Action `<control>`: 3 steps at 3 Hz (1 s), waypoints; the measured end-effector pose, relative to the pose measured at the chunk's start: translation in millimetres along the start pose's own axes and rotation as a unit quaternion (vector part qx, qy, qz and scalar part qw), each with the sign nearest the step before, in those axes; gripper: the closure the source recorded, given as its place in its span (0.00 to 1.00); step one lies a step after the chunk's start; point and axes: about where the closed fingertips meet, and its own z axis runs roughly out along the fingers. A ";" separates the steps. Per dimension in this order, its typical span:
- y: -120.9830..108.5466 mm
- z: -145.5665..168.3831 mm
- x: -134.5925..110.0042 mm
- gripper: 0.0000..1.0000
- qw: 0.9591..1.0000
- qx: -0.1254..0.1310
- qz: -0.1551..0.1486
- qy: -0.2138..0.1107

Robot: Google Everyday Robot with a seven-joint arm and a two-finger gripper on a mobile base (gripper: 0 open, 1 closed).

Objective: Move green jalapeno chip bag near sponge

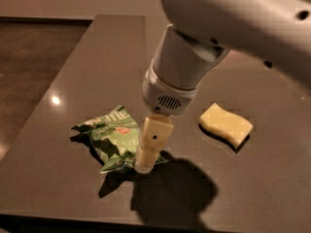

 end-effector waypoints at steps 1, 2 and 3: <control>3.1 25.0 -11.2 0.00 1.000 -0.013 -0.012 0.008; 7.0 41.1 -18.9 0.00 1.000 -0.022 -0.019 0.012; 9.7 51.6 -24.7 0.16 0.999 -0.028 -0.025 0.016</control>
Offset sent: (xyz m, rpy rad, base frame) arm -0.0053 0.0475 -0.0500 -0.0335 0.0531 0.0729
